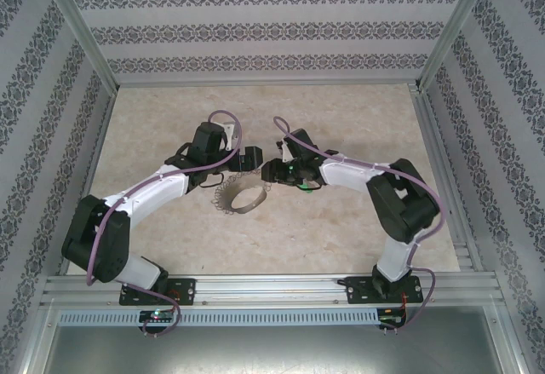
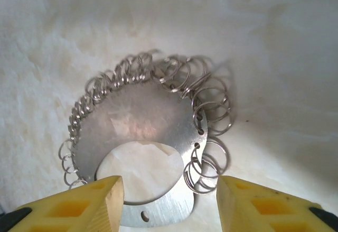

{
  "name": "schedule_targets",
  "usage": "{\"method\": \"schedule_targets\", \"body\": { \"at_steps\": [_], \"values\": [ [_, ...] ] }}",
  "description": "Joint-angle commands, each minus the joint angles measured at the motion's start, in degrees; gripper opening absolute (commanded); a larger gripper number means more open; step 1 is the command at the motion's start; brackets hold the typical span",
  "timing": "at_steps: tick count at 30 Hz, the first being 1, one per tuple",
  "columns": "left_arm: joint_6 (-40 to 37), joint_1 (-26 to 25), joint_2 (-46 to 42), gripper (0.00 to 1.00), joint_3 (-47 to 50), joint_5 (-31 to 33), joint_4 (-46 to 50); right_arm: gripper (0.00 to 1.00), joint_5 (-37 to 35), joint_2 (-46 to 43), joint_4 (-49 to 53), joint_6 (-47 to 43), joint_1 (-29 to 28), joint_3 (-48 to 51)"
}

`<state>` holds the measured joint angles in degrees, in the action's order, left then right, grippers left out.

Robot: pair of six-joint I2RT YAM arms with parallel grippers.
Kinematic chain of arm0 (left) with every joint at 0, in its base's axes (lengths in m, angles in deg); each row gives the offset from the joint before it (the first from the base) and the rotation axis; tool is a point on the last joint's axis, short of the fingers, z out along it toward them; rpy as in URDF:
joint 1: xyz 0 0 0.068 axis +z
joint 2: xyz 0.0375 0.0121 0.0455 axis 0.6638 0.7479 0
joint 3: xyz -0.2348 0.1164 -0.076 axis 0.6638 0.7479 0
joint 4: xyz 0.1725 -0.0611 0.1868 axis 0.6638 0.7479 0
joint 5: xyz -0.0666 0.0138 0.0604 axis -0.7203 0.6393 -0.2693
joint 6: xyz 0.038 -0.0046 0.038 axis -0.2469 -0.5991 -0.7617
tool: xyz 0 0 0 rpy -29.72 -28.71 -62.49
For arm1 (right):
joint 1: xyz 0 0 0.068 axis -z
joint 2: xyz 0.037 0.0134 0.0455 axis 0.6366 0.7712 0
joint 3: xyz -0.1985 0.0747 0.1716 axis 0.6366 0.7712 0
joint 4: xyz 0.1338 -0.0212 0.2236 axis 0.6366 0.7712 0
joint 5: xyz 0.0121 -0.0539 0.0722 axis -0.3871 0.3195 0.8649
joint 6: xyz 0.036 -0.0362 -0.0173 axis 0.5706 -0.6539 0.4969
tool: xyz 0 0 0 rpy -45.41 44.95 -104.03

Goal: Put the keys on the keyring

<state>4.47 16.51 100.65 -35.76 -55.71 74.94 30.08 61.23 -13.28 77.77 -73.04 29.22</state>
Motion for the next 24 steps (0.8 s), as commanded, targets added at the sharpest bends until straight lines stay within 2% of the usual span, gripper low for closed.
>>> {"method": "schedule_targets", "body": {
  "at_steps": [1,7,14,24],
  "values": [
    [2.4,-0.4,-1.7,0.98,1.2,-1.5,1.6,0.51,-5.3,-4.0,2.4,-1.4,0.8,2.2],
    [9.1,-0.5,-0.5,0.97,4.5,-6.0,-3.5,0.51,-2.5,-4.9,2.1,-2.2,0.6,4.6],
    [9.1,-0.4,0.9,0.97,3.6,-1.9,-4.2,0.52,1.2,-2.9,-1.9,1.2,-2.9,6.7],
    [8.3,-0.5,0.9,0.97,3.4,1.6,-4.9,0.52,1.2,5.5,-2.3,2.0,-3.6,1.1]
  ]
}}
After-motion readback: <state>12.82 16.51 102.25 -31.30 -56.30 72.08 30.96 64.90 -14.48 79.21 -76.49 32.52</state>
